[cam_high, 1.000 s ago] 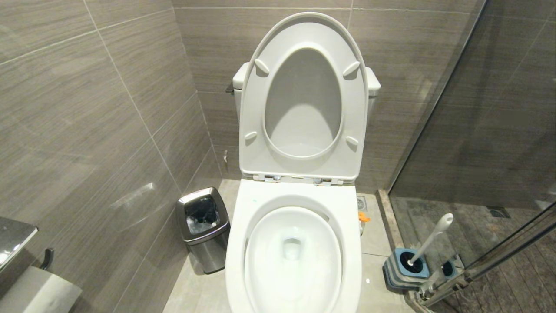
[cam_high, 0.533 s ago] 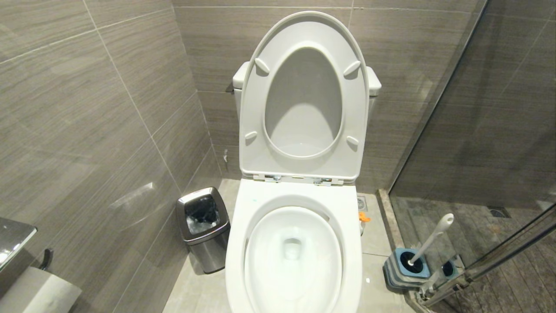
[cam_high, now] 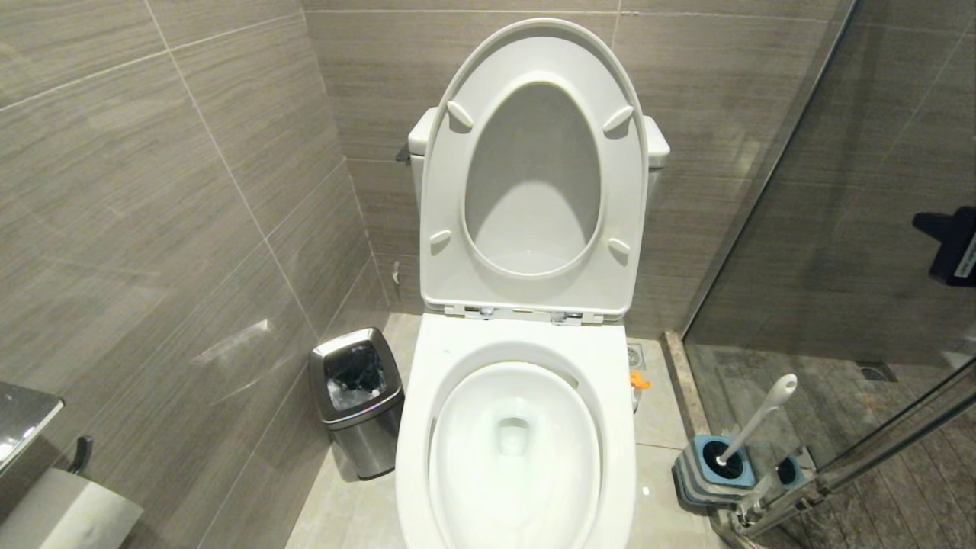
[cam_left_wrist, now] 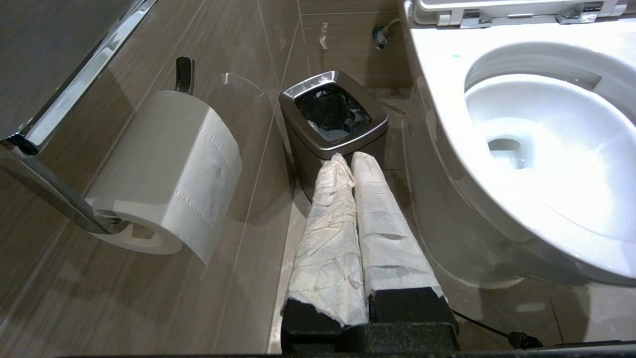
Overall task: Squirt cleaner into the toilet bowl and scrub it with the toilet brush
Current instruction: Pour in the cleaning agent
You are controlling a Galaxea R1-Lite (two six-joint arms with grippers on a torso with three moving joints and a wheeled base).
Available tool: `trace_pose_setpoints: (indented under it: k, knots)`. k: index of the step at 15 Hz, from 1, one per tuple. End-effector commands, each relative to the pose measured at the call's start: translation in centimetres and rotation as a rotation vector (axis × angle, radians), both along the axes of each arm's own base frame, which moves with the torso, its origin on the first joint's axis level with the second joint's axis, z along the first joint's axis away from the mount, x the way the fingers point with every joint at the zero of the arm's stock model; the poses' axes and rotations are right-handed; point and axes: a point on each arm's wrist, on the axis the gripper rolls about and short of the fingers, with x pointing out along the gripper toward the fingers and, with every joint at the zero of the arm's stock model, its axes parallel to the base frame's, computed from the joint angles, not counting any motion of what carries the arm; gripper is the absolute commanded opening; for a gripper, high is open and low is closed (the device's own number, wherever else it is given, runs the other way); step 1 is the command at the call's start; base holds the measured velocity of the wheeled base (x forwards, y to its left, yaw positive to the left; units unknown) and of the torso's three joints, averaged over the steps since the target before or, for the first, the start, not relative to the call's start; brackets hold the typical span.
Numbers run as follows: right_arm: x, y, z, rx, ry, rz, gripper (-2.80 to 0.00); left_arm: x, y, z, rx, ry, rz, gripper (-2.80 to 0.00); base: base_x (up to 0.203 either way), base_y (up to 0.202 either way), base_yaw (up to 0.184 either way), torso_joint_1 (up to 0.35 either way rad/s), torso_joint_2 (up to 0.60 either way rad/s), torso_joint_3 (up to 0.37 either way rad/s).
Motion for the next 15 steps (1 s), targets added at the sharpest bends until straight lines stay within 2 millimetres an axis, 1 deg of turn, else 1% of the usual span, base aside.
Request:
trace_pose_setpoints:
  k: [1,9,12,15]
  knots:
    - [0.11,0.30,-0.21,-0.019,0.009,-0.005,-2.80,0.00,0.00,-0.01,0.001,0.000,0.000,-2.80,0.000,0.000,0.000,0.000,0.00,0.000]
    - [-0.14,0.25,-0.40,-0.053,0.016,-0.006,-2.80,0.00,0.00,-0.01,0.002,0.000,-0.002,-2.80,0.000,0.000,0.000,0.000,0.00,0.000]
    - [-0.14,0.26,-0.92,-0.062,0.034,-0.005,-2.80,0.00,-0.01,-0.03,0.002,0.002,-0.001,-2.80,0.000,0.000,0.000,0.000,0.00,0.000]
    - [-0.14,0.27,-0.98,-0.062,0.036,-0.004,-2.80,0.00,0.00,-0.01,0.003,0.000,-0.002,-2.80,0.000,0.000,0.000,0.000,0.00,0.000]
